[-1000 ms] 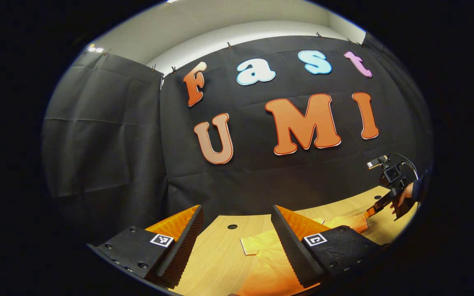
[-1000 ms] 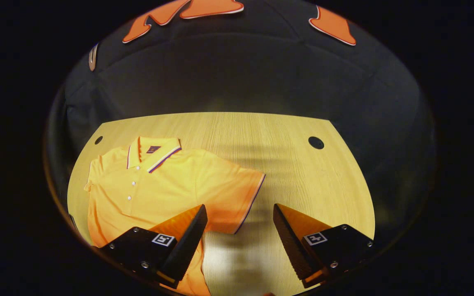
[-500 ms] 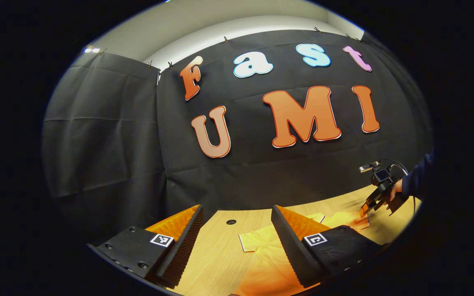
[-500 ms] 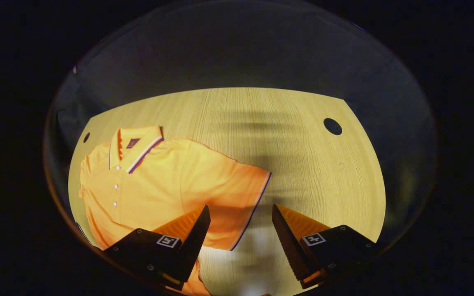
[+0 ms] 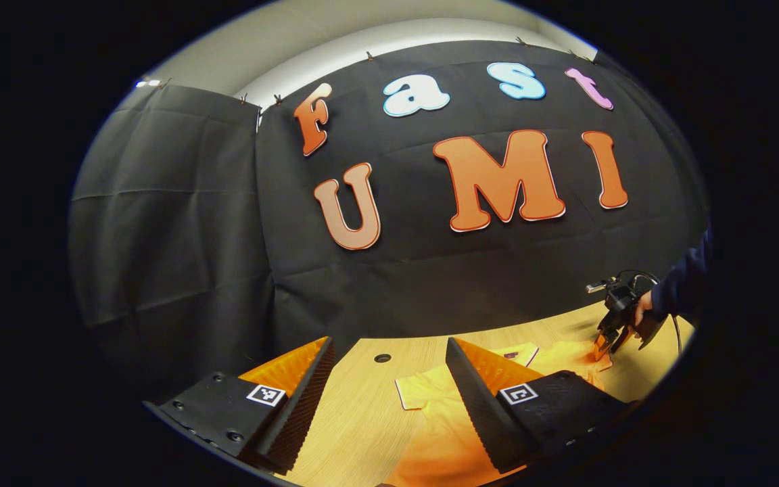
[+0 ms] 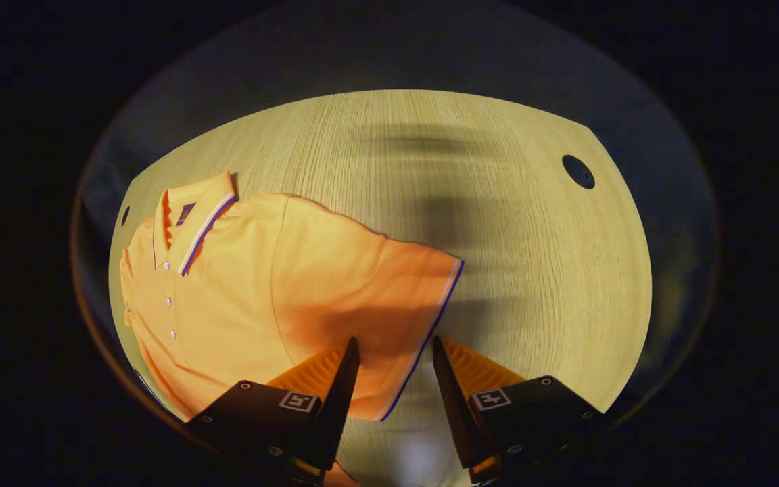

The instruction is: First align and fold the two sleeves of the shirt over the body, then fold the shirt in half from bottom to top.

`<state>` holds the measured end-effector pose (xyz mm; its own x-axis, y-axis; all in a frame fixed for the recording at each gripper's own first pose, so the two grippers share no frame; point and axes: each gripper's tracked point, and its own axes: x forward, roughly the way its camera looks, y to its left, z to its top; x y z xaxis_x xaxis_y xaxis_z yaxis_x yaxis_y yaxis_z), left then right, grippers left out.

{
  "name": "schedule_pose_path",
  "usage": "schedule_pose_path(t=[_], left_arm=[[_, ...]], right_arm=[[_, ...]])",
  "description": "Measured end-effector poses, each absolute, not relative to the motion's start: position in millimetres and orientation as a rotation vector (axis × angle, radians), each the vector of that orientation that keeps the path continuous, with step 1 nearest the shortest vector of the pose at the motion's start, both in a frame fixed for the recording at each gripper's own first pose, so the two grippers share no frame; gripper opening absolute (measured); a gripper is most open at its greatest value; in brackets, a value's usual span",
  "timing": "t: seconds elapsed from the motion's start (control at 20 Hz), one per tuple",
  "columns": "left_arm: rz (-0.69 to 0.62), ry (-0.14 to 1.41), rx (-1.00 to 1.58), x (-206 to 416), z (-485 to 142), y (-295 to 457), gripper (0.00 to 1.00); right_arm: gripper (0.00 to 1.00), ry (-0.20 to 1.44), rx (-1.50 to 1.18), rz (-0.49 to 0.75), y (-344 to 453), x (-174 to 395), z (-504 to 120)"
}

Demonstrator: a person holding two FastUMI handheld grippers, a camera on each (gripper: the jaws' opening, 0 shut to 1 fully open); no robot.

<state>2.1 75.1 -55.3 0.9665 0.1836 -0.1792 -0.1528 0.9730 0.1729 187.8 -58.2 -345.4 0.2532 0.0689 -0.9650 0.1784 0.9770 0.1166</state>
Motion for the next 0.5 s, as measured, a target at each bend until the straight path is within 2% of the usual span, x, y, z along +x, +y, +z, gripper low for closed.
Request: schedule_pose_path(t=[0.05, 0.15, 0.2, 0.25, 0.3, 0.4, 0.5], left_arm=[[0.168, 0.200, 0.155, 4, -57, 75, 1.00], [0.160, 0.205, 0.144, 5, -61, 73, 1.00], [0.156, 0.207, 0.143, 6, -63, 73, 1.00], [0.153, 0.209, 0.141, 6, -63, 74, 1.00], [0.148, 0.210, 0.140, 6, -64, 74, 0.99], [0.152, 0.206, 0.141, 7, -63, 79, 0.99], [0.163, 0.211, 0.138, 5, -67, 87, 1.00]], right_arm=[[0.66, 1.324, 0.218, -0.075, -57, 187, -345], [0.53, 1.319, 0.239, -0.099, -56, 190, -344], [0.37, 1.310, 0.255, -0.108, -55, 193, -344], [0.30, 1.312, 0.263, -0.111, -52, 192, -344], [0.17, 1.308, 0.280, -0.100, -49, 194, -344], [0.08, 1.310, 0.388, -0.057, -27, 196, -333], [0.08, 1.251, 0.392, -0.062, -25, 209, -322]])
